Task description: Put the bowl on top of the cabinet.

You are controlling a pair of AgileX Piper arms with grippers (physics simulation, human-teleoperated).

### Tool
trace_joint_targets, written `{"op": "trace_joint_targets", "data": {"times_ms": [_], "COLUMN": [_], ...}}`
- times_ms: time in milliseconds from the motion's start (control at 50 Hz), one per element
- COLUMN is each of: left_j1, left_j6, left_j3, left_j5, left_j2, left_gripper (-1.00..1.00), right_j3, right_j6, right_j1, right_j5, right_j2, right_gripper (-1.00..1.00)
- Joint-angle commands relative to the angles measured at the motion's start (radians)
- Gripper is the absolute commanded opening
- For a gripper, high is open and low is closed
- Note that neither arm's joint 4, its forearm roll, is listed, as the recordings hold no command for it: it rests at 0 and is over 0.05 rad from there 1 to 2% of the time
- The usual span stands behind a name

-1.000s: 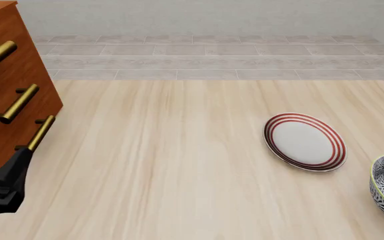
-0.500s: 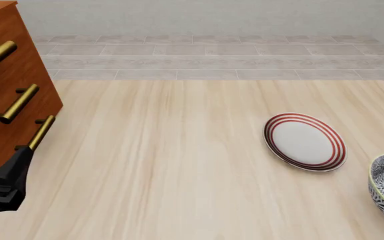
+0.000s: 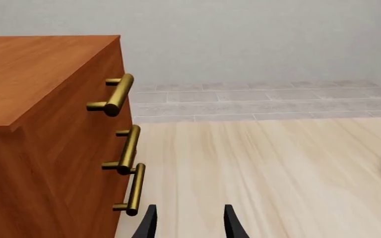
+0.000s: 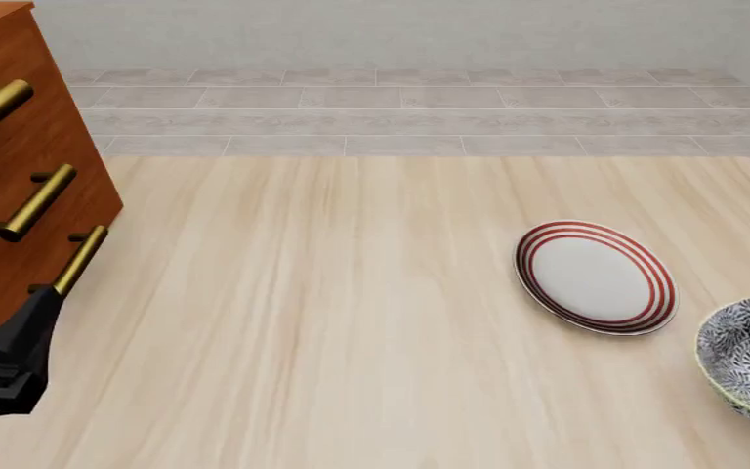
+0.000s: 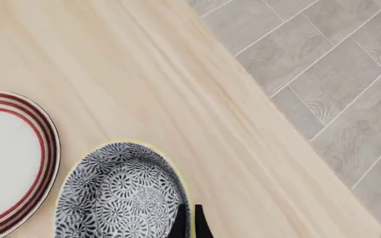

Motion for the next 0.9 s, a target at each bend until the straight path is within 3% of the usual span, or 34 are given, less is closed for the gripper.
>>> {"op": "trace_joint_targets", "data": {"times_ms": [20,460,900], "left_j1": [0.0,0.0,-0.003], "left_j6": [-0.001,0.001,0.0], "left_j3": [0.0,0.0,0.0], "left_j5": [0.011,0.02,0.013], "left_j2": [-0.014,-0.021,-0.012], "left_gripper": [1.0,1.0,1.0], "right_j3": [-0.046,-0.204,-0.309], "right_j6": [0.018,0.036,0.078], "right_j1": [0.03,0.105,0.298], "right_j5": [0.07,0.221,0.293], "right_j2": [-0.055,-0.141,-0.189], "right_gripper": [-1.0,-1.0,-1.0]}}
